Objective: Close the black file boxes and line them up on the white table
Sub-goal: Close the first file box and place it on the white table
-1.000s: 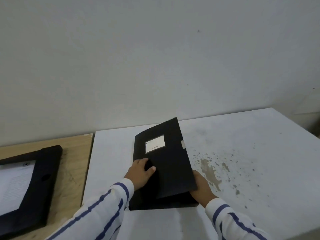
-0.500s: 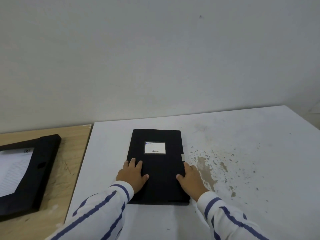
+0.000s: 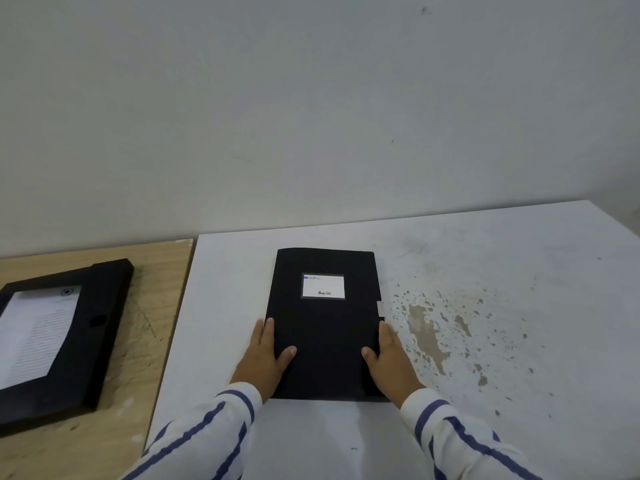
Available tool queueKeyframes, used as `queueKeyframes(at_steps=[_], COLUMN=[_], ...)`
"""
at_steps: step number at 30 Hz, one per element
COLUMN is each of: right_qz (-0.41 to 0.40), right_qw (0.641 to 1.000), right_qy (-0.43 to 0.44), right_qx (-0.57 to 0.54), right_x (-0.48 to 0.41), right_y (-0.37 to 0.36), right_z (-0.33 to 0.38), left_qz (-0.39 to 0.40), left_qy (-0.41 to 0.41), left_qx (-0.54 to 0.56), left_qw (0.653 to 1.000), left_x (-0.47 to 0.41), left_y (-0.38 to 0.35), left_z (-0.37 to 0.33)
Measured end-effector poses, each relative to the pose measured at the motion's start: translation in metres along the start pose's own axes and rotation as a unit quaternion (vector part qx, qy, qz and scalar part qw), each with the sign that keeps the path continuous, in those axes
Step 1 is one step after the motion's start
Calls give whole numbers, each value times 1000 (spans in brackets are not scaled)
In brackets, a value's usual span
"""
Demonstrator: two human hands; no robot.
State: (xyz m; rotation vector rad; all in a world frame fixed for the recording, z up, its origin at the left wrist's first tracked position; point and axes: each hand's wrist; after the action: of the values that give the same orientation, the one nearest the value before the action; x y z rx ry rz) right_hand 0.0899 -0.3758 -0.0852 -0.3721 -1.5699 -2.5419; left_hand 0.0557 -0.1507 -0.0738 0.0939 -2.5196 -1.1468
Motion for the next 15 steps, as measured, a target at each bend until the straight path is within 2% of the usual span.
queueKeyframes(at_steps=[2, 4, 15], right_qz=[-9, 1, 1], right_qw=[994, 985, 959], right_qy=[-32, -47, -70], right_qx=[-106, -165, -275], right_x=[8, 12, 5], right_y=[-1, 1, 33], right_z=[1, 3, -5], left_qz=[-22, -26, -40], left_qy=[23, 33, 4], left_qx=[77, 101, 145], left_qw=[997, 994, 989], left_x=[4, 4, -2], left_y=[-1, 0, -5], left_z=[4, 5, -21])
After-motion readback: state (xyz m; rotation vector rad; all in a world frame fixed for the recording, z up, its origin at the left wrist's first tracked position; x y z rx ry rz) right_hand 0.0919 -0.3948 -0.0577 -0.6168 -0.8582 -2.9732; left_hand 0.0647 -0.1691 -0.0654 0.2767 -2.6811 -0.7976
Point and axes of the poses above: each hand's wrist, its own x-axis away from the middle knuckle, its own y-axis out of the back of the hand, z = x × y, and after that the axes turned 4 degrees about x, right-handed
